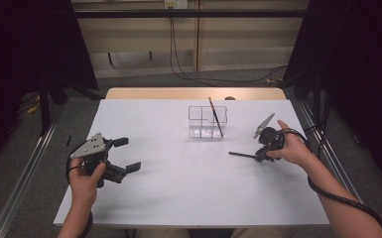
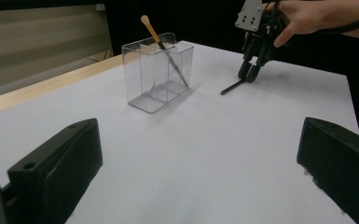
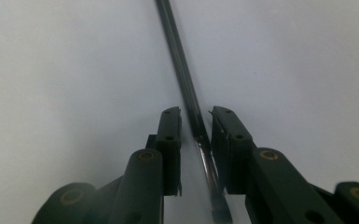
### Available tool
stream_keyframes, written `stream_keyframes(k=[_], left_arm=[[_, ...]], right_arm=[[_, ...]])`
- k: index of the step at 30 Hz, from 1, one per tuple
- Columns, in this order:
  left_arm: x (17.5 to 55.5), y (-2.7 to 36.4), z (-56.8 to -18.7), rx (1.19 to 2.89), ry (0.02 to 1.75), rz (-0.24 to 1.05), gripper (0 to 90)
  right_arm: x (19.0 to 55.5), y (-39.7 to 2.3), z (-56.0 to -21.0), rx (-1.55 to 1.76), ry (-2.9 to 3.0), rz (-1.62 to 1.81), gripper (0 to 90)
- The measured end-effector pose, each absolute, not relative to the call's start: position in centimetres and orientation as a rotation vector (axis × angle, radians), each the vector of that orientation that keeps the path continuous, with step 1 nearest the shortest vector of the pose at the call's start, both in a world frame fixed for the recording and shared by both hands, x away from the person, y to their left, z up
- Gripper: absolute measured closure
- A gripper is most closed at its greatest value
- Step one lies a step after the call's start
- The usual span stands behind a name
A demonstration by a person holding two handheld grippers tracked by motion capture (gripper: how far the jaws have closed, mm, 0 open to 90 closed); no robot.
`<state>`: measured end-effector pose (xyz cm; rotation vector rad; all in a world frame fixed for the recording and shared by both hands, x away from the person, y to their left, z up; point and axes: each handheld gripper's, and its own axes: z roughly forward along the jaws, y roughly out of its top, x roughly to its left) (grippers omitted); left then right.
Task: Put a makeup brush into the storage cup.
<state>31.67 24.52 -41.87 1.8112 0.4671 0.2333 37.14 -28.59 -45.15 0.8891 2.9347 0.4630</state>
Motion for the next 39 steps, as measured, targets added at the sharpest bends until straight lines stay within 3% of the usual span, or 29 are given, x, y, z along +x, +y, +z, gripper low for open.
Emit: stream_keyframes(k=[12,19,39], left_arm=[[31.8,24.3,-42.0,1.814,0.465,0.224,0.0],[31.8,24.0,-42.0,1.817,0.456,0.219,0.0],[31.8,23.9,-42.0,1.822,0.454,0.217,0.1]], right_arm=[[36.9,-29.1,-45.1,0.873,2.946,0.374,74.4],[37.1,-27.8,-45.1,0.813,2.979,0.262,84.4],[37.1,-28.0,-45.1,0.833,2.974,0.271,85.0]])
